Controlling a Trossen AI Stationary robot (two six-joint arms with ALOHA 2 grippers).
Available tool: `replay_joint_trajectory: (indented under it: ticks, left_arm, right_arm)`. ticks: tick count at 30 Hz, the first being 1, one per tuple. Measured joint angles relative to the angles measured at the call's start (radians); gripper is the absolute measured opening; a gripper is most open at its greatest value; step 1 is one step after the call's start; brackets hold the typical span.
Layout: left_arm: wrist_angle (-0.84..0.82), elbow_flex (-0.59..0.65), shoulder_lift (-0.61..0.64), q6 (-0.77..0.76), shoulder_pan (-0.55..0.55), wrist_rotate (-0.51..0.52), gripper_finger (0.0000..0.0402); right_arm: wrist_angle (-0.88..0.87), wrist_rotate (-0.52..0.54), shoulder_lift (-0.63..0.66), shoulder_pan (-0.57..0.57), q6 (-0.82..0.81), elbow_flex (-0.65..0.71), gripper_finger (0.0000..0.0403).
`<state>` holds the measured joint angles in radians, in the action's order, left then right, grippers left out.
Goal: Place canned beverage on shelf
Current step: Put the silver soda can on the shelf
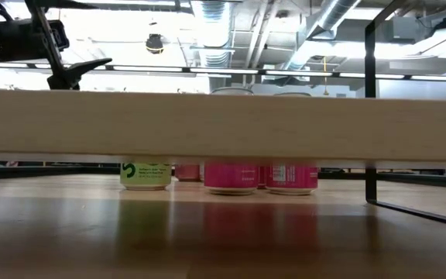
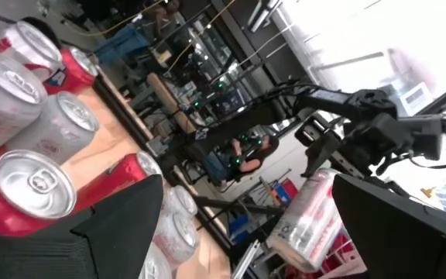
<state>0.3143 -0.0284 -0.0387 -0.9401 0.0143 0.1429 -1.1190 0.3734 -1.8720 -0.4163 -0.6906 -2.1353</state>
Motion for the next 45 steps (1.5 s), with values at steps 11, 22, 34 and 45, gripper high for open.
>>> replay_joint_trajectory:
  ticks: [11,22,34,45]
  left_arm:
    - [-0.02,0.0,0.0,-0.014,0.0,-0.007,0.0363]
    - [-0.02,0.0,0.0,-0.052,-0.001,-0.109,0.0363]
    - [-0.116,0.0,0.0,-0.051,-0.001,-0.111,0.0363]
    - [-0.152,0.0,0.0,-0.051,-0.001,-0.111,0.0363]
  right_arm:
    - [0.11,-0.056,-0.133,-0.002,-0.016,-0.025,0.0251]
    - [0.074,-0.066,-0.281,0.007,-0.019,-0.201,0.0251]
    - [-0.014,-0.049,-0.294,0.012,-0.043,-0.216,0.0251]
    - [-0.185,-0.077,-0.35,0.019,-0.065,-0.216,0.0251]
